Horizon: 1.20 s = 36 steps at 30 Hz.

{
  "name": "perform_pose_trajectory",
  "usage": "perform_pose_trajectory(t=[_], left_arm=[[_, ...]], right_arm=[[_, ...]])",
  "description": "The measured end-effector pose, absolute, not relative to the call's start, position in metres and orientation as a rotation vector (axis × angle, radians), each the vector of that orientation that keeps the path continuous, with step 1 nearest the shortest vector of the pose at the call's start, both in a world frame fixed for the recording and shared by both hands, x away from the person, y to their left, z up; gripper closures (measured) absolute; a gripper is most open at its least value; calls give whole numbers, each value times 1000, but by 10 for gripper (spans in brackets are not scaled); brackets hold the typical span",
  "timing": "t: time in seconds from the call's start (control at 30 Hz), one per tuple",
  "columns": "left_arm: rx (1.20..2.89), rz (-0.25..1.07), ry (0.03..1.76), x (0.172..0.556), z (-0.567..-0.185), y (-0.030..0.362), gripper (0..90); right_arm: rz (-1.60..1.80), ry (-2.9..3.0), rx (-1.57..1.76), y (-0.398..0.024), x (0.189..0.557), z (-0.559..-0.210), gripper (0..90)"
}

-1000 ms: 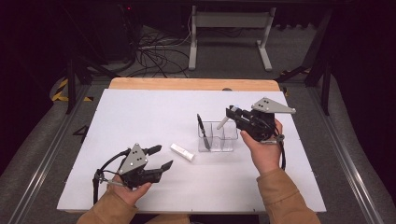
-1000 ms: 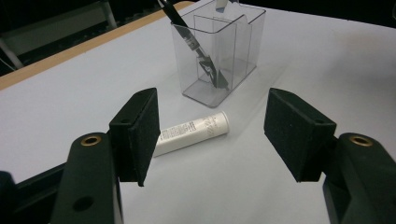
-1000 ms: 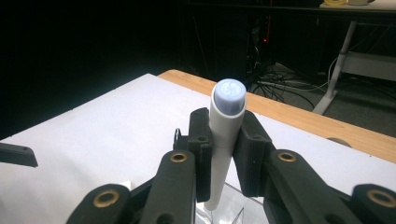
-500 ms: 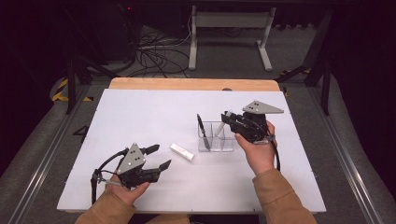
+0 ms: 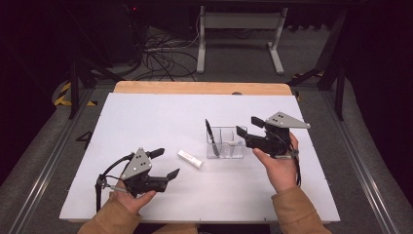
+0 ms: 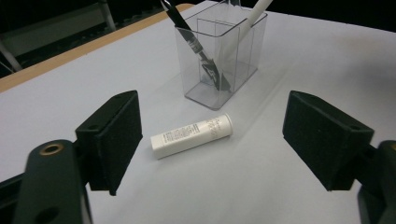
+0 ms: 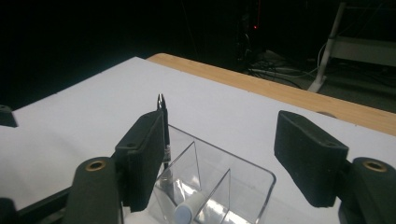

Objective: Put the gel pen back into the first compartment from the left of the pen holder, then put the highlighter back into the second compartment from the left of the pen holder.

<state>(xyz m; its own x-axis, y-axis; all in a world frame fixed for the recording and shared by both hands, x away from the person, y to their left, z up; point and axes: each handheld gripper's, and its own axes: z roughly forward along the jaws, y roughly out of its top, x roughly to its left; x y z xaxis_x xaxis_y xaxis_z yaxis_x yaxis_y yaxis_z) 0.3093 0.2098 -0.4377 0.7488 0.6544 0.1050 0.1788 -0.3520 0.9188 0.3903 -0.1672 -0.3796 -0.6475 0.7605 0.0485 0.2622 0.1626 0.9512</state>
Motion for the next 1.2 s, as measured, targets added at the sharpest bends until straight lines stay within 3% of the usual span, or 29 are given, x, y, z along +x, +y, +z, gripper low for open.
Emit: perform_pose_trajectory(t=[0.57, 1.2], left_arm=[[1931, 520, 564, 313, -426, 209, 102], [1955, 545, 572, 326, -421, 211, 112]], right_arm=[[1495, 2018, 885, -195, 357, -391, 296], [1480, 2036, 868, -209, 344, -407, 295]])
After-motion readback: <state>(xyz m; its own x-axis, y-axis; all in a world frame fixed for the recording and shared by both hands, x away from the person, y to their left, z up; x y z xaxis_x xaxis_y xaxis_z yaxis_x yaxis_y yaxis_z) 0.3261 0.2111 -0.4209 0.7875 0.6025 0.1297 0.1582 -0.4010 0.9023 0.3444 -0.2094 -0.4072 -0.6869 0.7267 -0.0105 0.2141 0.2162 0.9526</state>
